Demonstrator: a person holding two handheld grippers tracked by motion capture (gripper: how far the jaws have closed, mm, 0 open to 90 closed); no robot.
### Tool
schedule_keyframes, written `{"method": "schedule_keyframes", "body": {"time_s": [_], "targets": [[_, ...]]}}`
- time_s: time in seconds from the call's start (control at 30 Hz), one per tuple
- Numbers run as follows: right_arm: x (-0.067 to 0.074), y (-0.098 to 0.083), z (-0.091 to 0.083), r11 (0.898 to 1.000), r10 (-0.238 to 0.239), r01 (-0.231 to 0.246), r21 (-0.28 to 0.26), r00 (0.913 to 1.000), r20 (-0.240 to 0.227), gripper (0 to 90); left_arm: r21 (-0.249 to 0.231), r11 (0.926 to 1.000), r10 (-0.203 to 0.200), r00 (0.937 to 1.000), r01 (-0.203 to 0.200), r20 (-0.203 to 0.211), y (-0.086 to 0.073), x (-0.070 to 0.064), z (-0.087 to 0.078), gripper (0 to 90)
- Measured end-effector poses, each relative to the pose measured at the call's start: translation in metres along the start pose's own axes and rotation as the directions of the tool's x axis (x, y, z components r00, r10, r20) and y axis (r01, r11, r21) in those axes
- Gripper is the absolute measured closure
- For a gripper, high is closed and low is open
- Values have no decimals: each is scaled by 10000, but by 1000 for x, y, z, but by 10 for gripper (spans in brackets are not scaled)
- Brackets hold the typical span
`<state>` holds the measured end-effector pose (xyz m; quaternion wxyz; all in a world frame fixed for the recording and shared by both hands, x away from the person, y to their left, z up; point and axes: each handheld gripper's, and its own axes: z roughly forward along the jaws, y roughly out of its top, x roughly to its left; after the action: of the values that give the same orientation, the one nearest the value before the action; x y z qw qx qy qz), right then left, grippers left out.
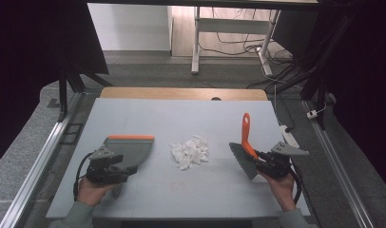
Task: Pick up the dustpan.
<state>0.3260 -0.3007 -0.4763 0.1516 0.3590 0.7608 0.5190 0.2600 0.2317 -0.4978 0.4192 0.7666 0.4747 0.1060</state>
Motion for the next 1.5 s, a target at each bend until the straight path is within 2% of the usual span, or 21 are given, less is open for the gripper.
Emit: {"method": "schedule_keyframes", "body": {"time_s": [0.5,0.87,1.0,1.23,1.3,1.43,1.5], "targets": [[2,2,-2,9998,-63,63,-173,10000,50,701,6,9997,245,9997,-245,43,4,-6,-1,216],[4,3,-1,9998,-106,107,-180,9999,39,701,-23,9996,275,9996,-274,116,6,-7,-3,216],[5,3,-1,9998,-134,136,-154,9998,113,701,12,9994,352,9994,-352,-49,10,-14,-6,216],[6,2,-2,9998,-156,157,-148,9998,91,701,76,9993,369,9993,-368,-74,16,-21,-11,216],[6,2,-2,9998,-154,155,-141,9998,99,701,119,9993,351,9993,-350,-101,16,-21,-12,216],[6,2,-2,9998,-163,165,-107,9998,127,701,330,9993,-149,9992,161,-366,18,-19,-14,217],[6,2,-2,9998,-181,182,-91,9998,130,700,364,9990,-233,9988,249,-431,18,-19,-15,216]]}}
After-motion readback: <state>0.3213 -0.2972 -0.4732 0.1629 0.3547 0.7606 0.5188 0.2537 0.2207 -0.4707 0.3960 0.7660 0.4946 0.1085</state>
